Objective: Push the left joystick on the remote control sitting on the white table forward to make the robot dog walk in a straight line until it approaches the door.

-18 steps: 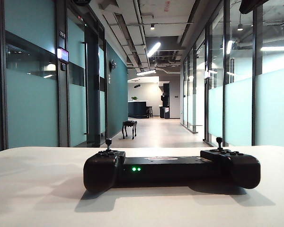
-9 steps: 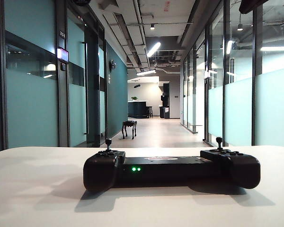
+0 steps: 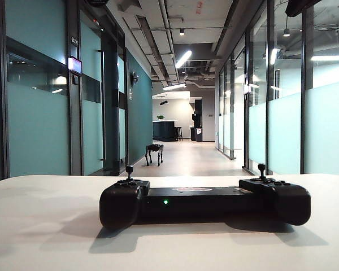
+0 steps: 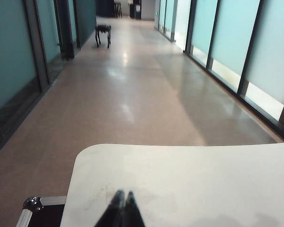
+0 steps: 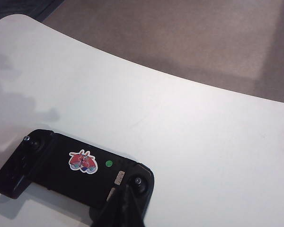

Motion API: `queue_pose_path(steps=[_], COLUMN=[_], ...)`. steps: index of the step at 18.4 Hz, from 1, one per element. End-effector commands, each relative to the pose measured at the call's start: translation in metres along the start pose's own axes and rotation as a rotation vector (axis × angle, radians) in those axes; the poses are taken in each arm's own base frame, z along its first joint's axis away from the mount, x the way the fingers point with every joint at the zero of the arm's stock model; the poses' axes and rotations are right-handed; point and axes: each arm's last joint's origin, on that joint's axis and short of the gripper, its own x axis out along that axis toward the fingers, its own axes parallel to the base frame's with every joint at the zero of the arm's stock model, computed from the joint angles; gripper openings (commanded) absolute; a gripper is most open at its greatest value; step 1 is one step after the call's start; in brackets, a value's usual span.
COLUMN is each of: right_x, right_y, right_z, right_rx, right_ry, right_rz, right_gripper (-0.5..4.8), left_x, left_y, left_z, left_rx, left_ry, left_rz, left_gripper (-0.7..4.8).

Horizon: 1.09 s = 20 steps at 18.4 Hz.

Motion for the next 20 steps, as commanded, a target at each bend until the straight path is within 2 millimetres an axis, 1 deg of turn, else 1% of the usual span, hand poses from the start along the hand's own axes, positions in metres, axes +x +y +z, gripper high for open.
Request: queue_pose_path(steps=[1, 3, 8, 11, 20], right_x=[-0.0017, -0.0016, -0.0011, -0.0011, -0.0010], right_y=[-0.0001, -0.0001, 0.0000, 0.0000, 0.0001], right_z=[0.0025, 0.0025, 0.0025, 0.0025, 0.0025], right_rx=[0.002, 0.002, 0.002, 0.002, 0.002], right_ry=[-0.021, -0.020, -0.019, -0.019, -0.019], right_rz=[0.003, 0.003, 0.002, 0.002, 0.002], right_gripper=[-0.01, -0.01, -0.01, -0.01, -0.01], left_x=[0.0015, 0.0025, 0.0025, 0.0024, 0.0024], left_y=[0.0012, 0.0015, 0.0022, 0.0037, 0.0038], left_z=[-0.0038, -0.0084, -0.0094, -0.0104, -0.0116], left_rx=[0.006, 0.006, 0.046, 0.048, 0.032], left_ry=[-0.024, -0.022, -0.013, -0.001, 0.011], left_rz=[0.032, 0.034, 0.061, 0.116, 0.118], left_gripper=[-0.05, -0.05, -0.05, -0.05, -0.05])
